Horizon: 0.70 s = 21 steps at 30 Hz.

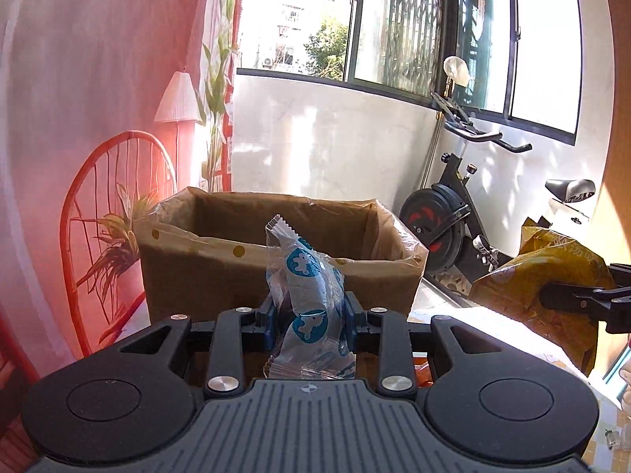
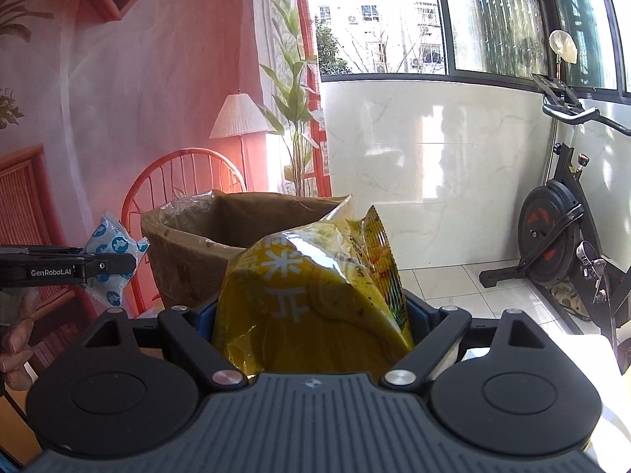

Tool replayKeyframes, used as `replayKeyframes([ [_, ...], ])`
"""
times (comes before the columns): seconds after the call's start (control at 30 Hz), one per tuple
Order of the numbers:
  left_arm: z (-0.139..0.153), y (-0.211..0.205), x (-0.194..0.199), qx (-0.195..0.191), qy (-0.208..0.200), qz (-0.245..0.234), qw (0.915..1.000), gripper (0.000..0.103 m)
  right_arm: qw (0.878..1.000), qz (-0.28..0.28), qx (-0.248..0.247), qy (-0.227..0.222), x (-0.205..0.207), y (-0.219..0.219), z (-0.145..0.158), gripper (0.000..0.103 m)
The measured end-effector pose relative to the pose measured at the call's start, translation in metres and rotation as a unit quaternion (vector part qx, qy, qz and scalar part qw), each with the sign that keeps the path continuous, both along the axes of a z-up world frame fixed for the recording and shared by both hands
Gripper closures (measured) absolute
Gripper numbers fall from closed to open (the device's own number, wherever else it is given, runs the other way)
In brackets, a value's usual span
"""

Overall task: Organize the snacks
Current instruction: 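Hold the blue-white packet above the box while the right gripper carries the yellow bag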

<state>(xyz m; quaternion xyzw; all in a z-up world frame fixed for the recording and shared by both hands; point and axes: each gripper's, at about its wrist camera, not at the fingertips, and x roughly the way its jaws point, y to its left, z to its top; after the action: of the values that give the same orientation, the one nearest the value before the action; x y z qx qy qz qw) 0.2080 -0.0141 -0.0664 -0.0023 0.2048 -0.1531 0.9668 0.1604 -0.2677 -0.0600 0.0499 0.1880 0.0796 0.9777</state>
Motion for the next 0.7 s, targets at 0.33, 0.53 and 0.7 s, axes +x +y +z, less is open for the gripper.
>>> replayKeyframes([
  [0.33,0.031,0.004,0.009,-0.002,-0.039,-0.003,0.9992,0.069,1.000,0.000,-0.010,-0.026,0.020,0.006,0.033,0.015],
  [0.53,0.044,0.005,0.013,0.002,-0.056,-0.004,0.9984,0.069,0.999,0.005,-0.018,-0.038,0.034,0.011,0.049,0.015],
  [0.7,0.053,0.009,0.018,0.005,-0.066,-0.001,0.9978,0.069,0.999,0.007,-0.022,-0.045,0.049,0.014,0.063,0.015],
])
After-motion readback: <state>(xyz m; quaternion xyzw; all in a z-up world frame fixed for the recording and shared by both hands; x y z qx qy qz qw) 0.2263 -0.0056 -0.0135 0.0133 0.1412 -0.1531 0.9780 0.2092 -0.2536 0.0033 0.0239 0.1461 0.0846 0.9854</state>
